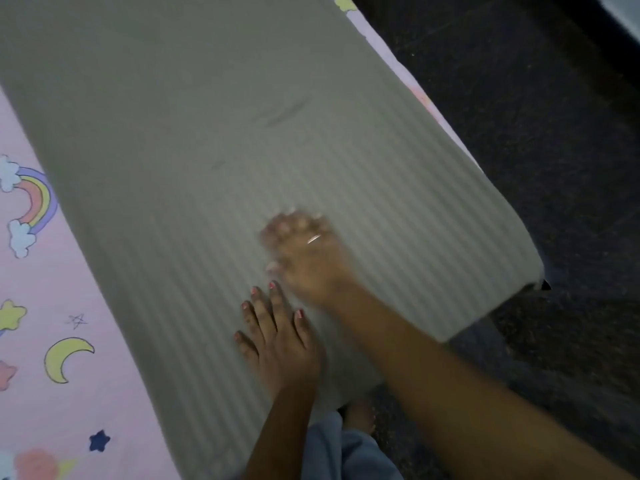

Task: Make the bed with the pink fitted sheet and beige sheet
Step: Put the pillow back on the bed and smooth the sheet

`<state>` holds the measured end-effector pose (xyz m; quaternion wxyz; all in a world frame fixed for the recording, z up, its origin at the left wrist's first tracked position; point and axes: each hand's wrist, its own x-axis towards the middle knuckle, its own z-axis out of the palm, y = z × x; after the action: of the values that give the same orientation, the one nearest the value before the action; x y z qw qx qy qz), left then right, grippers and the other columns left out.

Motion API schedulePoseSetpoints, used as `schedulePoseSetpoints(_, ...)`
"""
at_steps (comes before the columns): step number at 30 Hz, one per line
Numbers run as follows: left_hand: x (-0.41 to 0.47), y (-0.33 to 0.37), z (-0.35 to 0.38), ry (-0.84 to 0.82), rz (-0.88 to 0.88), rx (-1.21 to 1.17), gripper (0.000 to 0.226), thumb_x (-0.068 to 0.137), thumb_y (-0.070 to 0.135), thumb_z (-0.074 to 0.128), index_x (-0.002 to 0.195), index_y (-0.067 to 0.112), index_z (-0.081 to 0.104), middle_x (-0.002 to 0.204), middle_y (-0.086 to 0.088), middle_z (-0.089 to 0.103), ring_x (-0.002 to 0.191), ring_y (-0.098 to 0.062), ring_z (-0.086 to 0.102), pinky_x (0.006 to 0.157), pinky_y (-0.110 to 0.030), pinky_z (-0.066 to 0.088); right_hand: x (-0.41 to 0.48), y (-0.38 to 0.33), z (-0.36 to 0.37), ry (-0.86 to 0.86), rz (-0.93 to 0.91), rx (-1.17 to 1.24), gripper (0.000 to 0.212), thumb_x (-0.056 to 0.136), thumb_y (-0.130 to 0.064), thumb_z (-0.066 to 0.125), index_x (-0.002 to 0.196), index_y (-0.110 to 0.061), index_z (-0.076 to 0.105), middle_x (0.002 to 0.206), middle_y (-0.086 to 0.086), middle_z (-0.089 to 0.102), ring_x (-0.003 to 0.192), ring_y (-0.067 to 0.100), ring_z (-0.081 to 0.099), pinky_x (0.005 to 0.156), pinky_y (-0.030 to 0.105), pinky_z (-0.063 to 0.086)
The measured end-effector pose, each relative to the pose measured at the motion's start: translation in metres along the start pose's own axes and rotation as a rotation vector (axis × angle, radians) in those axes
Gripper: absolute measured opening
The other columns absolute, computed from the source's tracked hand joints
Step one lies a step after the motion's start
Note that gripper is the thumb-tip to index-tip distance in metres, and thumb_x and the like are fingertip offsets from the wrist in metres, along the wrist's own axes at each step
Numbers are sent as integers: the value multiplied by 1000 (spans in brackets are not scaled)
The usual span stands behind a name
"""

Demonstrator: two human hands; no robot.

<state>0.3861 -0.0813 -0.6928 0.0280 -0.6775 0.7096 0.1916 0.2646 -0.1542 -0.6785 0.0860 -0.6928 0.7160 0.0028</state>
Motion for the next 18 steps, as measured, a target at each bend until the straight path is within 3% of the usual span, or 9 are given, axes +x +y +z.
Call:
schedulePoseSetpoints(2, 20, -10, -2, -3, -43, -21, 72, 87, 43, 11, 149, 8, 24, 157, -10, 16, 146, -26, 10, 115, -53, 8, 8, -38, 10, -89, -211, 28, 55, 93, -48, 22, 142, -33, 41, 150, -5, 39, 140, 19, 33, 114, 46, 17)
schedulePoseSetpoints(6, 54, -11, -12, 55, -60, -17, 63, 92, 42, 14, 150, 19, 25, 158, -8, 16, 145, -28, 16, 112, -56, 13, 50, 7, 9, -160, -248, 22, 59, 91, -54, 20, 143, -35, 39, 151, -7, 37, 140, 19, 32, 113, 44, 18)
schedulePoseSetpoints(9, 71, -12, -23, 26, -49, -29, 59, 94, 45, 17, 150, 28, 20, 157, -10, 19, 144, -30, 19, 110, -57, 17, 78, 89, -6, -88, -20, -48, 60, 91, -56, 23, 145, -33, 37, 151, -3, 38, 139, 24, 35, 112, 44, 20)
schedulePoseSetpoints(13, 101, -21, -39, -14, -24, -36, 58, 92, 50, 8, 147, 34, 7, 158, -8, 13, 146, -28, 10, 113, -55, 9, 89, 168, -38, 0, 352, -104, 58, 95, -54, 24, 150, -34, 22, 157, -3, 23, 145, 25, 19, 114, 48, 10)
schedulePoseSetpoints(16, 130, -20, -52, -41, -33, -41, 58, 93, 51, 7, 149, 35, 5, 160, -5, 5, 147, -25, 0, 113, -55, 3, 101, 171, -47, 44, 678, -19, 61, 98, -50, 25, 153, -24, 15, 160, 6, 14, 147, 29, 8, 117, 51, 6)
schedulePoseSetpoints(18, 149, -16, -59, -64, -62, -49, 53, 100, 45, 15, 150, 36, 2, 160, -3, -2, 147, -23, -6, 113, -56, -1, 120, 144, -45, 88, 682, -5, 66, 95, -49, 22, 151, -15, 20, 158, 14, 17, 146, 34, 12, 115, 54, 11)
